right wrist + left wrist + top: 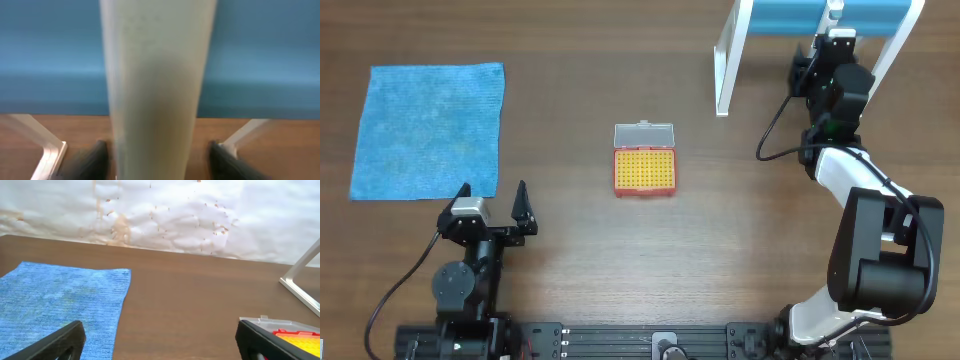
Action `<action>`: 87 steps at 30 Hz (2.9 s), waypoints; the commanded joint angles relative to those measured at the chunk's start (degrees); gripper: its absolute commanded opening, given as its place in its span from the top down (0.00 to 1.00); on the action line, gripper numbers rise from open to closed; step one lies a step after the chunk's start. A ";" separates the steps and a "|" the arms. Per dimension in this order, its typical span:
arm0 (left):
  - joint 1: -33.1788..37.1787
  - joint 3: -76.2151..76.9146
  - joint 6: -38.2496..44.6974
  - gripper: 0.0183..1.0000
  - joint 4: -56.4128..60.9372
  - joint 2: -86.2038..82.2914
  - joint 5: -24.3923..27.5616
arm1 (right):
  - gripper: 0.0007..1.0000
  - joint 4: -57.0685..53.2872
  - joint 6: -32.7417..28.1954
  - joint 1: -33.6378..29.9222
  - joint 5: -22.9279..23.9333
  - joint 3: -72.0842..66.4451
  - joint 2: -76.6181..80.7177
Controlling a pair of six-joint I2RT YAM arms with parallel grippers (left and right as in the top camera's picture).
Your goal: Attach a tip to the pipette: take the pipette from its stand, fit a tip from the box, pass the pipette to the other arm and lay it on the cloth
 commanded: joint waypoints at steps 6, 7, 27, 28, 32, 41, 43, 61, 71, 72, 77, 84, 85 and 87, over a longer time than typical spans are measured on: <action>-0.17 -0.13 0.74 0.03 -0.31 -0.48 -0.50 | 0.93 0.57 -0.22 0.26 -0.50 1.03 0.22; -0.17 -0.13 0.74 0.03 -0.31 -0.48 -0.50 | 0.93 0.55 -0.22 0.26 -0.50 1.03 0.17; -0.17 -0.13 0.74 0.03 -0.31 -0.48 -0.50 | 0.93 -4.26 -0.22 2.40 -0.52 0.48 -8.13; -0.15 -0.13 0.74 0.03 -0.31 -0.48 -0.48 | 0.93 -4.26 -0.22 3.17 -0.52 -0.04 -9.49; -0.15 -0.13 0.74 0.03 -0.31 -0.48 -0.50 | 0.93 -5.11 -0.22 6.84 -0.55 -4.22 -17.20; -0.17 -0.13 0.74 0.03 -0.31 -0.48 -0.50 | 0.93 9.31 -0.04 21.14 -19.67 -25.68 -35.15; -0.17 -0.13 0.74 0.03 -0.31 -0.48 -0.48 | 0.93 17.09 2.64 25.09 -19.98 -28.28 -33.79; -0.15 -0.13 0.74 0.03 -0.31 -0.48 -0.48 | 0.93 31.17 7.96 40.61 -20.41 -18.58 -4.66; -0.17 -0.13 0.74 0.03 -0.31 -0.48 -0.50 | 0.93 28.81 7.91 39.41 -17.92 -18.58 -4.20; -0.17 -0.13 0.74 0.03 -0.31 -0.48 -0.48 | 0.93 28.50 7.78 39.41 -16.65 -18.58 -4.07; -0.17 -0.13 0.74 0.03 -0.31 -0.48 -0.50 | 0.93 28.37 7.08 39.41 -13.79 -18.12 -3.37; -0.15 -0.13 0.74 0.03 -0.31 -0.48 -0.50 | 0.93 29.38 7.08 39.08 -13.75 -18.03 0.07; -0.15 -0.13 0.74 0.03 -0.31 -0.48 -0.50 | 0.93 30.08 7.08 39.08 -13.75 -18.03 0.57; -0.17 -0.13 0.74 0.03 -0.31 -0.48 -0.50 | 0.93 30.93 7.08 39.06 -13.73 -18.03 1.01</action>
